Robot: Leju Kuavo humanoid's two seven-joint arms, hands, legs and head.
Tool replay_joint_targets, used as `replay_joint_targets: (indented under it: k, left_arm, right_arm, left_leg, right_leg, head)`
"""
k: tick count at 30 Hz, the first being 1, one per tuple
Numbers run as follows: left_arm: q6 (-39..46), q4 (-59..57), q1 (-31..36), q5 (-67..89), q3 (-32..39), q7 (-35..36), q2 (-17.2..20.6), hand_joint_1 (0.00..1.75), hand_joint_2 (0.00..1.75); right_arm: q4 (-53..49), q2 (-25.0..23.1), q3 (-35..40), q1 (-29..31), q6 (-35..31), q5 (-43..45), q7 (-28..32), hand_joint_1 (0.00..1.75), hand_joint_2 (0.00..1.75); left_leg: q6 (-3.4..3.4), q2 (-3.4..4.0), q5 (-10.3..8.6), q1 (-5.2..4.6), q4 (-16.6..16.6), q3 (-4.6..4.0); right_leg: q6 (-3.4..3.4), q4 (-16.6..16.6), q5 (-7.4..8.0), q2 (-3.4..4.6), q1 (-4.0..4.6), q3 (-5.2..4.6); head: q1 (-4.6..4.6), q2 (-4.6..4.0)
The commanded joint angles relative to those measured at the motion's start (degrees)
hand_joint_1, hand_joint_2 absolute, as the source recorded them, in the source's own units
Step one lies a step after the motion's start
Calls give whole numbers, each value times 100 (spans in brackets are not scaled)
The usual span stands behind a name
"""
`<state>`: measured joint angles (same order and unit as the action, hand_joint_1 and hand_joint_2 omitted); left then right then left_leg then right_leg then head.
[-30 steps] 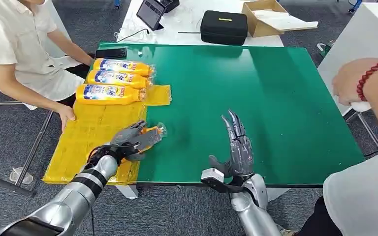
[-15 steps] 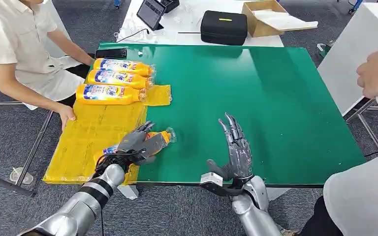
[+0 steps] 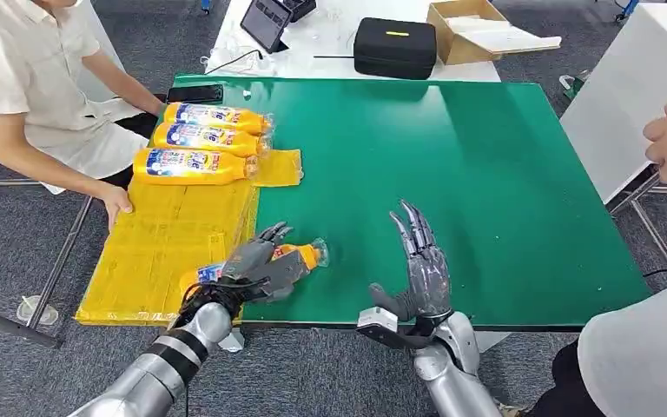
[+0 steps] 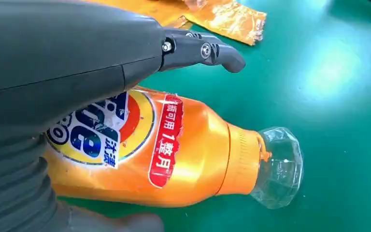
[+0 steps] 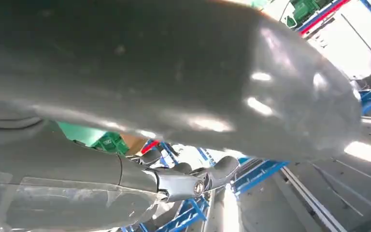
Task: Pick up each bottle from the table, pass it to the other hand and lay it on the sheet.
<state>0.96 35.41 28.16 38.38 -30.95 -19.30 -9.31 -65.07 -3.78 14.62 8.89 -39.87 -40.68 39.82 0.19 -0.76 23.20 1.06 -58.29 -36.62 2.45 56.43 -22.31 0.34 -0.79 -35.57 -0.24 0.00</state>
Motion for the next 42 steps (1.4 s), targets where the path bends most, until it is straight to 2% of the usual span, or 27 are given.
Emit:
replay_joint_targets:
  k: [1, 14, 19, 21, 25, 27, 31, 33, 34, 35, 36, 37, 41, 42]
  left_arm:
    - [143, 452, -43, -134, -401, 198, 247, 0, 0]
    - [257, 510, -80, -144, -418, 318, 311, 0, 0]
    - [294, 870, -169, -159, -480, 242, 386, 0, 0]
    - [421, 1249, -350, -232, -425, 138, 419, 0, 0]
    - [818, 2871, -1408, -782, -135, -111, 370, 0, 0]
    - [831, 2979, -1473, -777, -181, -60, 404, 0, 0]
    - [819, 2915, -1418, -781, -181, -59, 419, 0, 0]
    - [814, 2889, -1396, -789, -178, -56, 419, 0, 0]
    - [1071, 3059, -1597, -1110, 62, -424, 274, 0, 0]
    - [1290, 3325, -1845, -1225, 142, -573, 193, 0, 175]
    - [1309, 3600, -2082, -1331, 123, -564, 182, 0, 175]
    - [1626, 4021, -2431, -1538, 160, -695, 118, 0, 175]
    - [2137, 4672, -2897, -2070, 156, -788, 48, 0, 175]
    - [2152, 4785, -2943, -2360, 174, -807, 34, 0, 175]
  right_arm:
    - [-97, 173, -89, 17, -11, 38, -27, 0, 0]
    - [64, 171, -77, 27, -13, 56, 9, 0, 0]
    - [127, 134, -94, 52, -13, 15, 2, 0, 0]
    - [98, 89, -161, -2, -13, -13, 18, 0, 0]
    - [-357, 66, -227, -405, -13, 284, 18, 0, 0]
    - [-391, 72, -222, -438, -13, 285, 18, 0, 0]
    - [-360, 71, -220, -405, -12, 290, 18, 0, 0]
    - [-342, 71, -220, -388, -13, 293, 18, 0, 0]
    - [-610, 64, -166, -482, 222, 877, 18, 0, 0]
    - [-819, 67, -147, -588, 323, 1244, 18, 0, 0]
    - [-990, 84, -145, -719, 310, 1340, 18, 0, 0]
    - [-1322, 52, -198, -924, 586, 1711, 18, 0, 0]
    - [-2079, -68, -311, -1334, 1197, 2612, 18, 0, 0]
    - [-2273, -90, -304, -1405, 1223, 2766, 18, 0, 0]
  left_leg:
    - [5, 9, 8, -3, 0, 13]
    - [5, 13, 10, -2, 1, 9]
    - [3, 11, 5, -1, 1, -6]
    - [4, 13, 8, -1, 0, -1]
    - [4, 11, 9, -3, 4, -6]
    - [6, 21, 25, -4, 3, 17]
    - [1, 15, 16, -3, -1, -14]
    - [2, 21, 21, -2, -3, -4]
    - [2, 18, 18, -4, 0, -6]
    - [0, 13, 13, 0, 0, -19]
    - [2, 19, 18, -2, -1, -13]
    - [0, 13, 14, -3, 1, -25]
    - [3, 15, 35, -4, -4, -2]
    - [2, 11, 25, -3, -5, -21]
  right_leg:
    - [-8, 1, -7, -1, 0, 11]
    - [-10, 0, -8, 2, 1, 6]
    - [-7, -1, -2, 3, 1, -7]
    - [-9, 0, -5, 4, 2, -2]
    - [-5, -2, -7, 5, -1, -8]
    - [-11, -1, -20, 9, 0, 13]
    - [-8, 3, -10, 6, 0, -17]
    - [-13, 4, -13, 8, 3, -8]
    - [-12, 3, -12, 6, 1, -10]
    - [-9, 0, -7, 4, 3, -21]
    - [-9, 1, -11, 8, 1, -17]
    - [-5, 0, -8, 6, -1, -27]
    - [-10, 6, -29, 3, -1, -5]
    - [-7, 7, -22, -1, -1, -23]
  head:
    - [0, 0]
    - [-2, 0]
    - [0, 0]
    - [0, 0]
    - [0, 0]
    - [0, 0]
    - [0, 0]
    - [0, 0]
    - [0, 0]
    - [2, 0]
    - [-2, 0]
    - [0, 0]
    - [0, 2]
    - [0, 0]
